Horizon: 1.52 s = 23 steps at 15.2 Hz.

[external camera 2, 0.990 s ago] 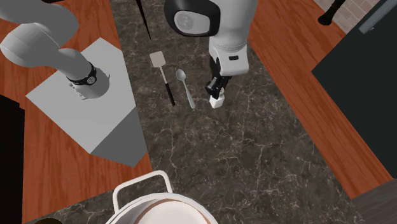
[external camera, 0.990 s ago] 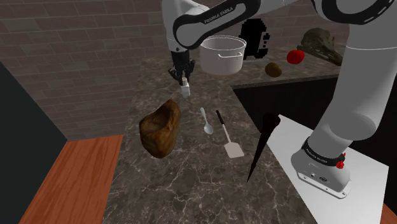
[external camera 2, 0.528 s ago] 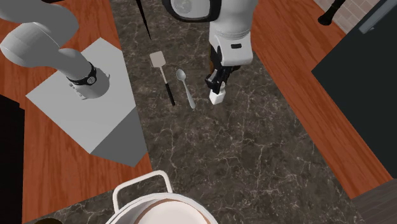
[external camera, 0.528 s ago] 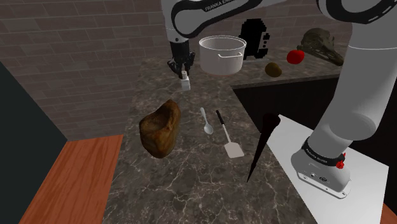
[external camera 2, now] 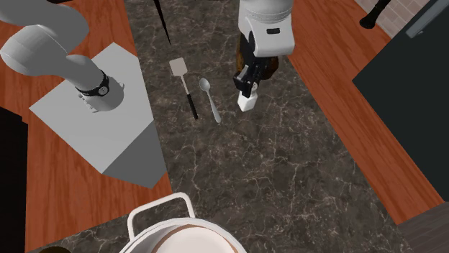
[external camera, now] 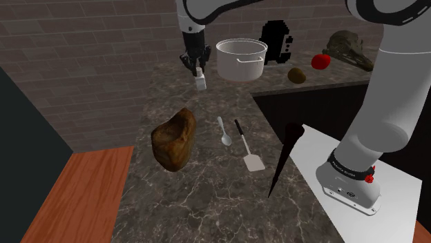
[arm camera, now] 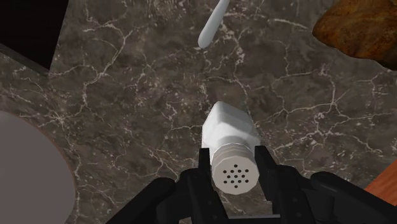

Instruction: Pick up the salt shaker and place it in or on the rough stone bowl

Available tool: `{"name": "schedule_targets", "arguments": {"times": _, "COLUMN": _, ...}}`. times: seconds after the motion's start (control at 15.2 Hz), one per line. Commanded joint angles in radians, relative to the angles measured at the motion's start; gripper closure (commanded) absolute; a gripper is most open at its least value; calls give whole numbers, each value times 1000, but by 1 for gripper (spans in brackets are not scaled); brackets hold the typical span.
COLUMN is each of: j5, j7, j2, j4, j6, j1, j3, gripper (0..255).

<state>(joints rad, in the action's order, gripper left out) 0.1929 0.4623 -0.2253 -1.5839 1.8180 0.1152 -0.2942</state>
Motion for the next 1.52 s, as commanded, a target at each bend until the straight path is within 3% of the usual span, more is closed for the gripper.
{"name": "schedule_targets", "arguments": {"times": 0.0, "j5": -1, "j7": -6, "j2": 1, "j4": 26, "j6": -27, "j1": 0, "j3": 0, "gripper": 255}}
{"name": "schedule_targets", "arguments": {"times": 0.79, "j5": 1, "j7": -23, "j2": -21, "j4": 216, "j6": -195, "j1": 12, "j3": -4, "gripper": 255}}
{"name": "schedule_targets", "arguments": {"times": 1.45, "j5": 48, "j7": 191, "j2": -100, "j4": 380, "j6": -317, "j1": 184, "j3": -79, "gripper": 255}}
